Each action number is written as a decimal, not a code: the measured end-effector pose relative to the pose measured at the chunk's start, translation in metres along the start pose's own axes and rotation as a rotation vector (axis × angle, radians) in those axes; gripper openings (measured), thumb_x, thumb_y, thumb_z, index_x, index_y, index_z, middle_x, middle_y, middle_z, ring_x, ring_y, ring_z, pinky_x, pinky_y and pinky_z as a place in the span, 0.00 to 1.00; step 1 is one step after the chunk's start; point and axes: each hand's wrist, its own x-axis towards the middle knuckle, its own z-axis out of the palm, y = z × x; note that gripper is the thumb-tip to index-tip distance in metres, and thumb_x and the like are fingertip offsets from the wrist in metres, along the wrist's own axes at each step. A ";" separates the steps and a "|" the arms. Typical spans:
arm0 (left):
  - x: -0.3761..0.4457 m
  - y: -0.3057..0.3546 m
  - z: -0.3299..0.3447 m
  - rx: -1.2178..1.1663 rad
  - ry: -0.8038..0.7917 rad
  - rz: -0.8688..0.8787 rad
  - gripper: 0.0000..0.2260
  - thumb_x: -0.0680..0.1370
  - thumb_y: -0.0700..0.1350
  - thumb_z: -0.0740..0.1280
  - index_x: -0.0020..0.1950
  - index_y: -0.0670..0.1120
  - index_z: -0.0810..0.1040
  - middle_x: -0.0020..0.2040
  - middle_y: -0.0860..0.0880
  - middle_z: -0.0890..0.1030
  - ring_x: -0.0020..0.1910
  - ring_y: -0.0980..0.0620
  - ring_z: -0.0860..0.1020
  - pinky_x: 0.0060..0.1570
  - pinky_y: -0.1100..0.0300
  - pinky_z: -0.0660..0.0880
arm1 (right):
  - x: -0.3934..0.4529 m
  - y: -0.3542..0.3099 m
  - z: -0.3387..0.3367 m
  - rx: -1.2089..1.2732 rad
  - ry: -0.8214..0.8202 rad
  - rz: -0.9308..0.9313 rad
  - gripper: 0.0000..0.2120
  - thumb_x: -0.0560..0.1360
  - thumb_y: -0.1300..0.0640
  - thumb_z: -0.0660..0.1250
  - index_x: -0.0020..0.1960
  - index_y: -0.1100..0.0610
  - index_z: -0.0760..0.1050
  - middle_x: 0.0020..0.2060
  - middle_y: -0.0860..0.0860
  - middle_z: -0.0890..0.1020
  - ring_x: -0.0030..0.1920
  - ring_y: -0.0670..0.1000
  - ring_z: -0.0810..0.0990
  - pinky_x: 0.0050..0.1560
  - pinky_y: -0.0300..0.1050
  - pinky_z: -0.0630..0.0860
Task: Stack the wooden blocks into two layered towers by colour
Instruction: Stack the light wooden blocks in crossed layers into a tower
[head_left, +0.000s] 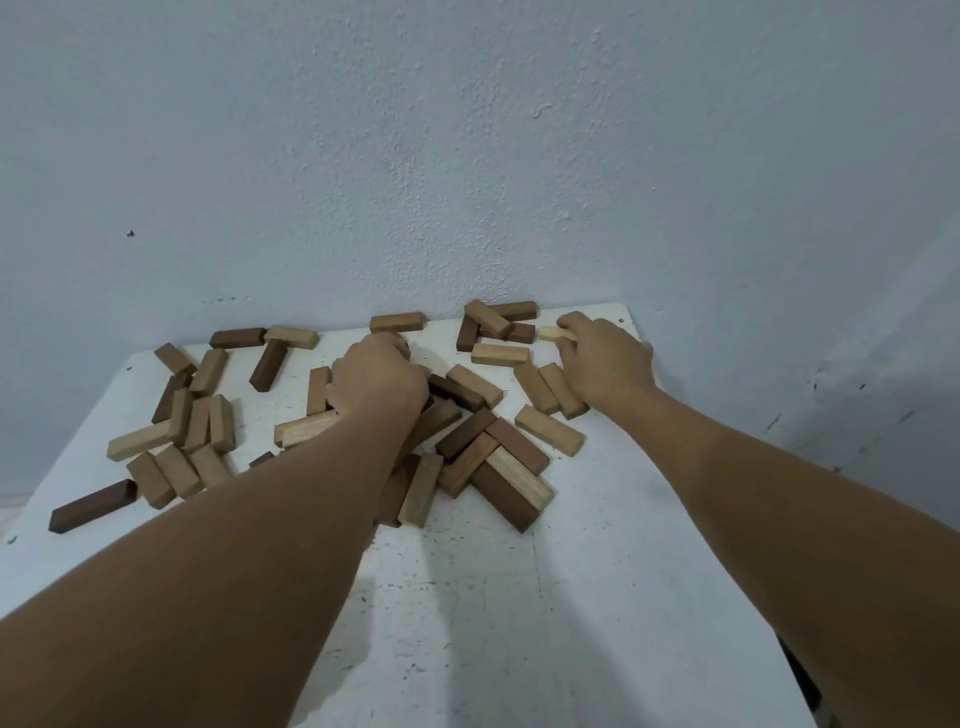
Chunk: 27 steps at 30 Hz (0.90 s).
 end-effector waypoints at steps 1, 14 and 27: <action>0.001 -0.001 -0.001 0.003 -0.008 0.000 0.11 0.75 0.46 0.76 0.55 0.55 0.81 0.56 0.50 0.84 0.60 0.45 0.80 0.60 0.52 0.75 | 0.001 0.000 0.002 0.001 0.007 0.009 0.14 0.86 0.49 0.56 0.69 0.47 0.71 0.55 0.51 0.81 0.57 0.57 0.79 0.57 0.54 0.66; -0.003 0.000 -0.008 -0.004 -0.059 0.012 0.06 0.78 0.49 0.71 0.54 0.51 0.82 0.51 0.49 0.84 0.56 0.45 0.80 0.60 0.48 0.77 | -0.018 0.010 0.001 0.361 0.108 -0.039 0.12 0.79 0.39 0.68 0.61 0.40 0.81 0.50 0.46 0.74 0.50 0.45 0.75 0.63 0.55 0.75; 0.002 0.006 -0.111 0.055 -0.317 0.318 0.09 0.79 0.50 0.74 0.56 0.49 0.83 0.48 0.47 0.83 0.38 0.53 0.76 0.32 0.62 0.70 | -0.044 -0.016 -0.008 0.457 0.101 -0.107 0.06 0.77 0.40 0.71 0.53 0.36 0.81 0.46 0.40 0.80 0.49 0.48 0.75 0.60 0.60 0.74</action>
